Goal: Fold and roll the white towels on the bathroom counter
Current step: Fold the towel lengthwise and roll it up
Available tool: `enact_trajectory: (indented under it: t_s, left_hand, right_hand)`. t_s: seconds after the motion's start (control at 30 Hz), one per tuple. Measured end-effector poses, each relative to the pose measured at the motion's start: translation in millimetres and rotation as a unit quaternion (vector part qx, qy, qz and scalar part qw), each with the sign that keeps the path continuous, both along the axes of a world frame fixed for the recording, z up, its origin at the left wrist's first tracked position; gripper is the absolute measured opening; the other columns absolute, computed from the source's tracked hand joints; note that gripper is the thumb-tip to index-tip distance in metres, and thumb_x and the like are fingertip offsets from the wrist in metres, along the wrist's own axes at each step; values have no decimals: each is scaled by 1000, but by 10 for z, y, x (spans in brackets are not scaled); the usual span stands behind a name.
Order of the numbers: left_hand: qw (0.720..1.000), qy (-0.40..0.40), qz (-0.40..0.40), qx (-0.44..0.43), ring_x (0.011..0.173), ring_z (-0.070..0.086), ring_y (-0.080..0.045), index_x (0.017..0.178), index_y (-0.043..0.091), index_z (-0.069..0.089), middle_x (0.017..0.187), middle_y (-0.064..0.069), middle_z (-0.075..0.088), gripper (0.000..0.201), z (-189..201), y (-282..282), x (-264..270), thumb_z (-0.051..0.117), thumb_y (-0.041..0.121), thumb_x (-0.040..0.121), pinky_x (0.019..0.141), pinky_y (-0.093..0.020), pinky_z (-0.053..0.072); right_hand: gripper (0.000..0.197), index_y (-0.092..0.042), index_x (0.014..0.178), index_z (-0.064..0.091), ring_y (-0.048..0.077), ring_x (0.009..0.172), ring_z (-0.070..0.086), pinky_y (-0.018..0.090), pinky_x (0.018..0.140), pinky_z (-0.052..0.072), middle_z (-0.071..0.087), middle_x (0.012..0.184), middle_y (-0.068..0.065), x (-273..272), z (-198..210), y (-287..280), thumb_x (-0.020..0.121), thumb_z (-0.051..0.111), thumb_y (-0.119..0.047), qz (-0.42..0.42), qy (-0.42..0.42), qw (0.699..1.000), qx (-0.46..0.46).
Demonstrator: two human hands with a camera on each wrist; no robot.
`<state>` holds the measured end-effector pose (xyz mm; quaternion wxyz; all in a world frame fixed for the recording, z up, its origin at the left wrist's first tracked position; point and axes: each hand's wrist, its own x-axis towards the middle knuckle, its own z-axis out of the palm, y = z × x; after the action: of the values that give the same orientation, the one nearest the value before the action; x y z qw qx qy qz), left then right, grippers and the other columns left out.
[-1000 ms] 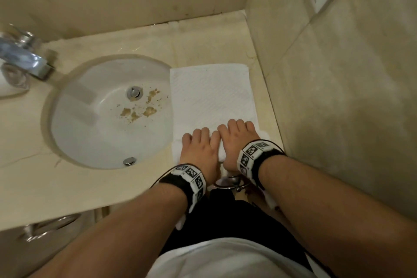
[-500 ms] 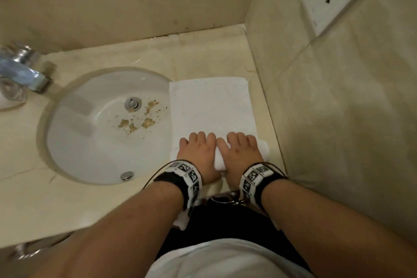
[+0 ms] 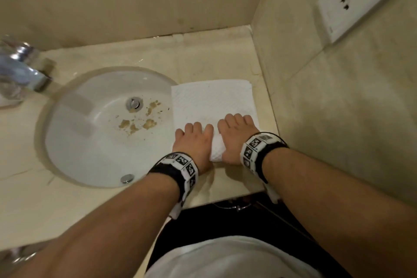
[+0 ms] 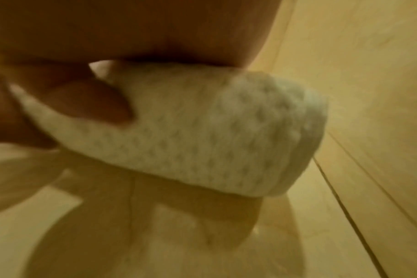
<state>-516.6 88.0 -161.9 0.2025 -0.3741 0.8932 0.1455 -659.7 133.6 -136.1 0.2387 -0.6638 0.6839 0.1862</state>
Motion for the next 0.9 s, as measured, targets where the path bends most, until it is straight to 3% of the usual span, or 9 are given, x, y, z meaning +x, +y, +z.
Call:
enact_trajectory:
  t_s: [0.1, 0.2, 0.37, 0.6, 0.8, 0.9]
  left_hand:
    - [999, -4, 15, 40, 121, 45, -34, 131, 20, 35, 131, -11, 47, 87, 20, -106, -32, 77, 63, 67, 98, -49, 39]
    - [999, -9, 13, 37, 123, 44, -35, 135, 20, 34, 135, -13, 46, 89, 25, -113, -22, 76, 64, 69, 101, -51, 38]
    - [999, -15, 26, 45, 125, 43, -35, 137, 21, 34, 136, -12, 46, 93, 31, -106, -47, 72, 71, 68, 103, -52, 38]
    - [997, -29, 24, 62, 125, 43, -34, 138, 22, 32, 136, -11, 45, 93, 31, 125, 37, 74, 67, 68, 101, -51, 38]
    - [991, -51, -3, 122, 126, 45, -34, 139, 22, 33, 139, -10, 45, 99, 54, 528, 154, 74, 72, 64, 103, -49, 39]
    - [996, -21, 3, 85, 121, 43, -33, 134, 21, 34, 132, -9, 43, 87, 114, 688, 244, 72, 66, 69, 96, -46, 38]
  right_hand:
    - [67, -15, 123, 44, 30, 105, 43, 45, 93, 31, 44, 117, 7, 127, -26, 163, 65, 51, -49, 32, 35, 996, -72]
    - [88, -14, 143, 35, 33, 113, 41, 49, 100, 29, 41, 129, 11, 174, -125, 327, 63, 61, -39, 30, 63, 996, -59]
    - [99, -23, 146, 22, 30, 118, 41, 47, 101, 32, 39, 132, 6, 118, -192, 213, 62, 71, -42, 33, 77, 995, -50]
    - [81, -25, 134, 31, 27, 116, 43, 45, 97, 35, 43, 126, 1, 201, -132, 334, 65, 68, -45, 13, 51, 998, -28]
    - [82, -27, 134, 33, 26, 115, 43, 48, 94, 33, 45, 126, 0, 314, -99, 776, 66, 66, -58, -13, 7, 1000, 22]
    - [81, -28, 131, 35, 27, 117, 43, 50, 97, 33, 46, 127, 1, 324, -71, 779, 64, 63, -66, -14, 0, 999, 45]
